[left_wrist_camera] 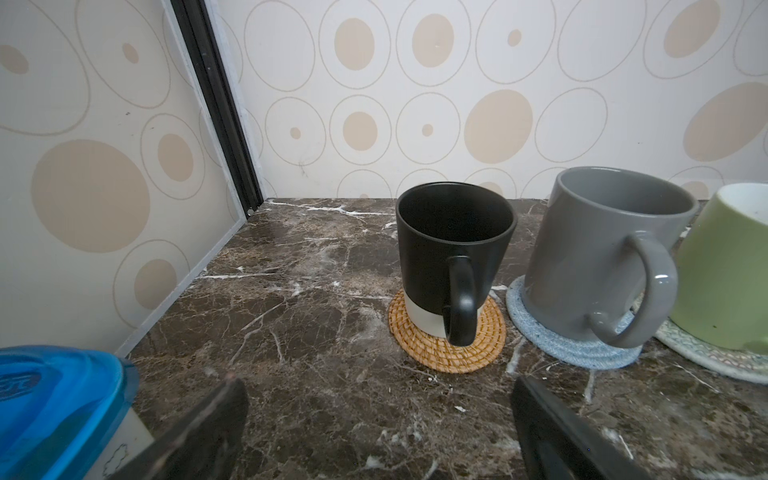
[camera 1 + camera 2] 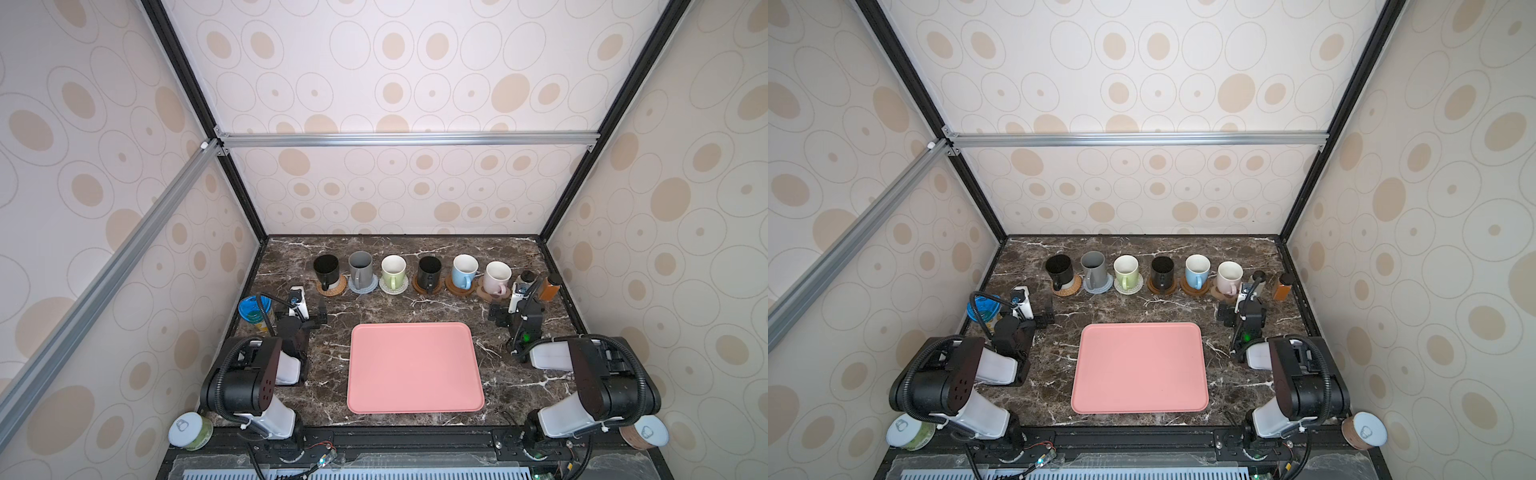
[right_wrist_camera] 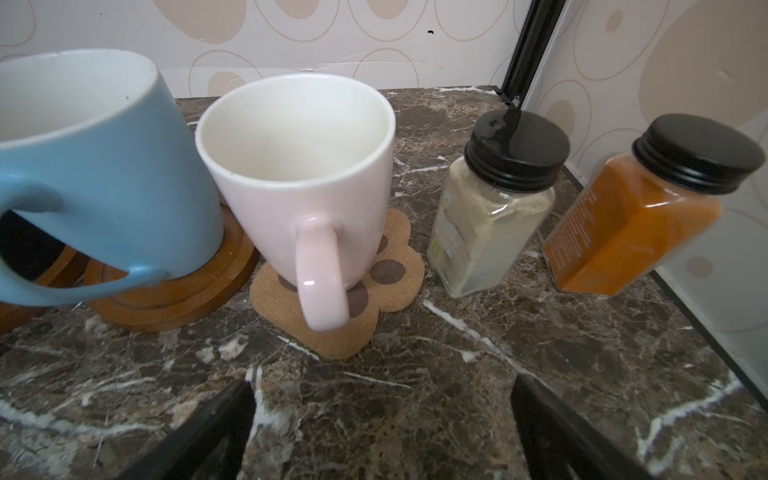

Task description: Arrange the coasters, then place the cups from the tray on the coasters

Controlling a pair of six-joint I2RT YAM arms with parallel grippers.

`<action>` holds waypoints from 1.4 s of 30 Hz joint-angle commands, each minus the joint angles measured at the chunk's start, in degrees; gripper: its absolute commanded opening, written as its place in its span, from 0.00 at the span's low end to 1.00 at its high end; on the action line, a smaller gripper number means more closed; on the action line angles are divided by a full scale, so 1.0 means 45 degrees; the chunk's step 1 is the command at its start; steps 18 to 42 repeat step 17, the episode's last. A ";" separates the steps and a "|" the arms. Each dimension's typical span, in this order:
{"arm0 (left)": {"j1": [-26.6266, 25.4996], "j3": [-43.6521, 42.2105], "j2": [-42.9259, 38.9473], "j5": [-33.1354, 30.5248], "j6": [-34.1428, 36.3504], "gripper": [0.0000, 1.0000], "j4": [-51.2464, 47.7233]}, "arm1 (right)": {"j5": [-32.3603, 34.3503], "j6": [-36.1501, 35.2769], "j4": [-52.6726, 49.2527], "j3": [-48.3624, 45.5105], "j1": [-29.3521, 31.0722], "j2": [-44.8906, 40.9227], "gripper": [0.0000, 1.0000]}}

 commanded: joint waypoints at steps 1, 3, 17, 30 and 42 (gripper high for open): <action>0.0063 0.0090 0.0016 0.0133 0.0336 1.00 0.0338 | -0.0039 -0.0217 0.0063 0.0232 0.0049 0.0000 1.00; 0.0065 0.0104 0.0016 0.0133 0.0336 1.00 0.0331 | -0.0041 -0.0220 0.0063 0.0230 0.0054 0.0000 1.00; 0.0045 0.0164 0.0036 0.0113 0.0394 1.00 0.0228 | -0.0024 -0.0217 0.0063 0.0231 0.0058 0.0003 1.00; 0.0045 0.0164 0.0036 0.0113 0.0394 1.00 0.0228 | -0.0024 -0.0217 0.0063 0.0231 0.0058 0.0003 1.00; 0.0045 0.0164 0.0036 0.0113 0.0394 1.00 0.0228 | -0.0024 -0.0217 0.0063 0.0231 0.0058 0.0003 1.00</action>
